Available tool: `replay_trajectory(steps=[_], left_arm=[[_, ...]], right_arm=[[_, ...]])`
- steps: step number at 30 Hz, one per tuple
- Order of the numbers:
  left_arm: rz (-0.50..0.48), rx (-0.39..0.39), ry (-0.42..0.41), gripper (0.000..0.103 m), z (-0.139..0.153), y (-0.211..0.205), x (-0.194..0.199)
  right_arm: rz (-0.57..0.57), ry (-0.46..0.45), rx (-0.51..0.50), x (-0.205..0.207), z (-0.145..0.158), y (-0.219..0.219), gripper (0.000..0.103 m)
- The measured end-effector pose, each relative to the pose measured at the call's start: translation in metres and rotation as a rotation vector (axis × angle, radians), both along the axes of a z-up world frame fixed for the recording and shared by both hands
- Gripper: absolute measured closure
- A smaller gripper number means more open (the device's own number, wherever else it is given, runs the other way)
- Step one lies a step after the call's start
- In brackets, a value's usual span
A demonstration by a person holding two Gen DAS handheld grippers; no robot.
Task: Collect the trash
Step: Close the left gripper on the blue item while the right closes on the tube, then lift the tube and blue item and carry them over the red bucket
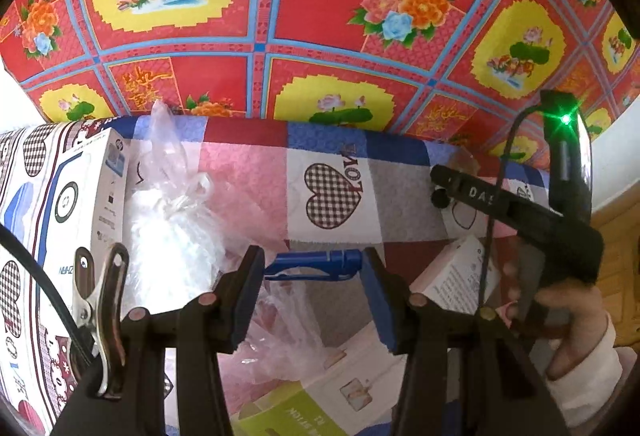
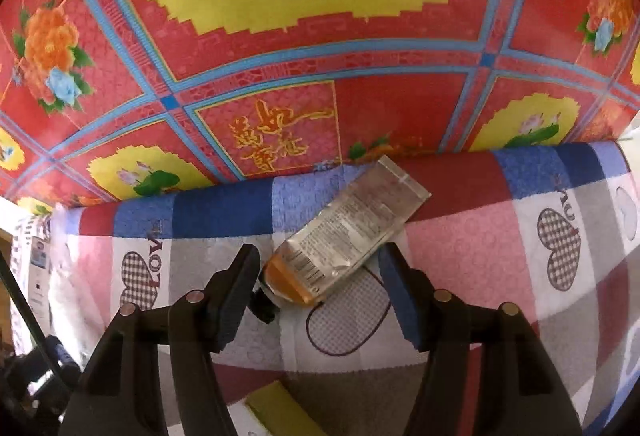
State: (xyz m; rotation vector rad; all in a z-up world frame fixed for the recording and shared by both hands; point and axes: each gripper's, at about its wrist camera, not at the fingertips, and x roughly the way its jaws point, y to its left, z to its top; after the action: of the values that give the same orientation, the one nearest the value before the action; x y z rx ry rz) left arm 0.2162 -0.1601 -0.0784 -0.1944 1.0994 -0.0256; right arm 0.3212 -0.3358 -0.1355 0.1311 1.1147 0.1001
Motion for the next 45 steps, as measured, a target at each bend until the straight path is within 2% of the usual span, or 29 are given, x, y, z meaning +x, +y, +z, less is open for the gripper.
replay_trajectory(steps=[10, 19, 23, 29, 33, 45], left_arm=[[0.010, -0.010, -0.005, 0.051, 0.001, 0.011, -0.004], [-0.019, -0.009, -0.011, 0.051, 0.004, 0.006, -0.007], [-0.038, -0.007, -0.014, 0.051, 0.006, 0.000, -0.008], [-0.076, -0.001, -0.023, 0.051, 0.011, -0.012, -0.011], [-0.099, -0.003, -0.030, 0.051, 0.014, -0.019, -0.014], [-0.189, -0.012, -0.043, 0.051, 0.024, -0.046, -0.030]], right_arm=[[-0.003, 0.009, 0.020, -0.009, -0.002, -0.011, 0.055], [-0.013, 0.009, 0.071, -0.029, -0.005, -0.050, 0.069], [-0.011, -0.017, 0.062, -0.044, 0.000, -0.069, 0.069], [0.017, -0.064, 0.046, -0.068, 0.016, -0.064, 0.069], [0.016, -0.087, 0.052, -0.082, 0.023, -0.057, 0.069], [-0.023, -0.129, 0.104, -0.139, 0.054, -0.079, 0.069]])
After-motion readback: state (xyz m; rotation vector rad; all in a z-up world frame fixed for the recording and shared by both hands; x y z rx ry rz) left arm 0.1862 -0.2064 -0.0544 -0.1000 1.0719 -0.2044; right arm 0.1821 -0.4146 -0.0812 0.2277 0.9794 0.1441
